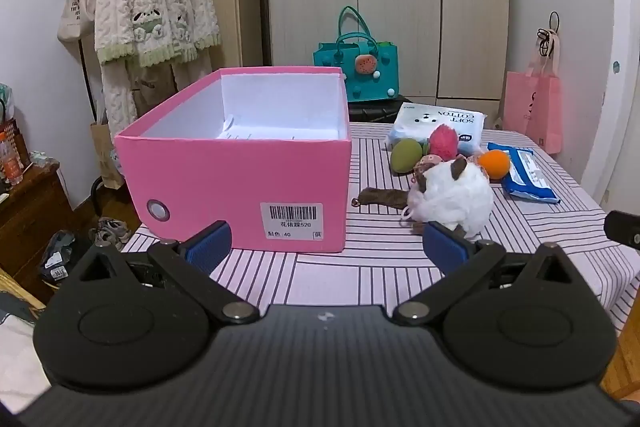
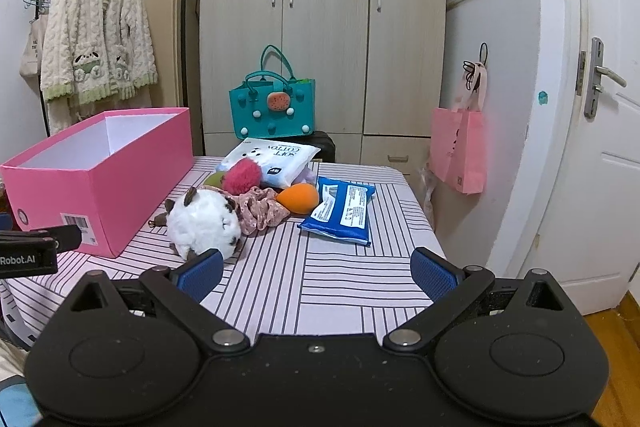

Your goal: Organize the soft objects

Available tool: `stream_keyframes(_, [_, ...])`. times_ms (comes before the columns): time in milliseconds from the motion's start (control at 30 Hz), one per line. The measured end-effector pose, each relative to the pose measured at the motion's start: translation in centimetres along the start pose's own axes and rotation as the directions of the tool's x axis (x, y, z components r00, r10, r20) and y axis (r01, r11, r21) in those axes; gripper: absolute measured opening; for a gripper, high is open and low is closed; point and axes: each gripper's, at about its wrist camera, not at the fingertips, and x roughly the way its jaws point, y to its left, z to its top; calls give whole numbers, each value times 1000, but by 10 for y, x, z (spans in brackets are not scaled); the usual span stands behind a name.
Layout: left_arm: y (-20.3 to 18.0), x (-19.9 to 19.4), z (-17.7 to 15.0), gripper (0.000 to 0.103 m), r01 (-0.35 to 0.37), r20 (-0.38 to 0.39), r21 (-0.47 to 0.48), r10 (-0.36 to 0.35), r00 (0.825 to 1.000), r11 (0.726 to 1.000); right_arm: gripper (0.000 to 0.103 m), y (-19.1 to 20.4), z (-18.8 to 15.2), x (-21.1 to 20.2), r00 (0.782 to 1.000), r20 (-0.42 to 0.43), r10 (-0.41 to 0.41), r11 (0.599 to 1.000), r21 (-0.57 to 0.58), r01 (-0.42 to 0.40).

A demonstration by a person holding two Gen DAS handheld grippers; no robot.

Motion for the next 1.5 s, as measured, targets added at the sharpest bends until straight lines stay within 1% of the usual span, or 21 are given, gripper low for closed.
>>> stream_keyframes(233, [5,1,0,103,-3,-2,-1,3,1000,1000,101,1,-2,1,1000,7,-1,1000,-10,1])
stream_keyframes(267, [1,4,-3,103,-12,0,12,12,1000,1000,101,1,-2,0,1000,9,0,1000,-11,1])
stream_keyframes(500, [0,9,-4,103,-23,-2,12,23,1000,1000,101,2,-2,1,1000,13,2,1000,-19,-1])
stream_keyframes(600, [-1,4,-1,103,-39,-2,33,39,999,999,102,2,-3,2,1000,14,1,1000,-21,-1])
stream_keyframes(800, [1,4,0,103,-16,-1,-17,16,1000,1000,102,4,-4,1,1000,20,-1,1000,-29,2])
stream_keyframes(1000, [3,4,-1,103,-8,9,-32,9,1000,999,102,5,-6,3,1000,18,-1,999,-34,1])
stream_keyframes(1200, [3,9,0,103,-12,-30,-31,11,999,999,102,5,-6,5,1000,15,-4,999,-41,5])
stream_keyframes(1267, [3,10,0,103,-15,-34,-30,14,999,999,102,3,-7,6,1000,16,-5,999,-39,5])
stream_keyframes(1300, [2,11,0,103,-28,-36,-10,27,999,1000,102,2,-7,7,1000,15,-4,999,-36,5])
stream_keyframes(1367, [2,12,3,103,-27,-44,-14,26,999,1000,102,1,-6,9,1000,15,0,999,-33,1])
stream_keyframes(1400, [4,12,5,103,-25,-41,-21,24,999,999,102,0,-5,9,1000,16,3,999,-34,-2])
stream_keyframes(1467, [7,15,11,103,-1,-81,-53,-3,997,999,102,-2,-2,8,1000,25,12,999,-42,-11])
stream_keyframes(1500, [8,17,14,103,13,-103,-62,-20,995,998,102,-4,2,6,999,39,32,999,-38,-31])
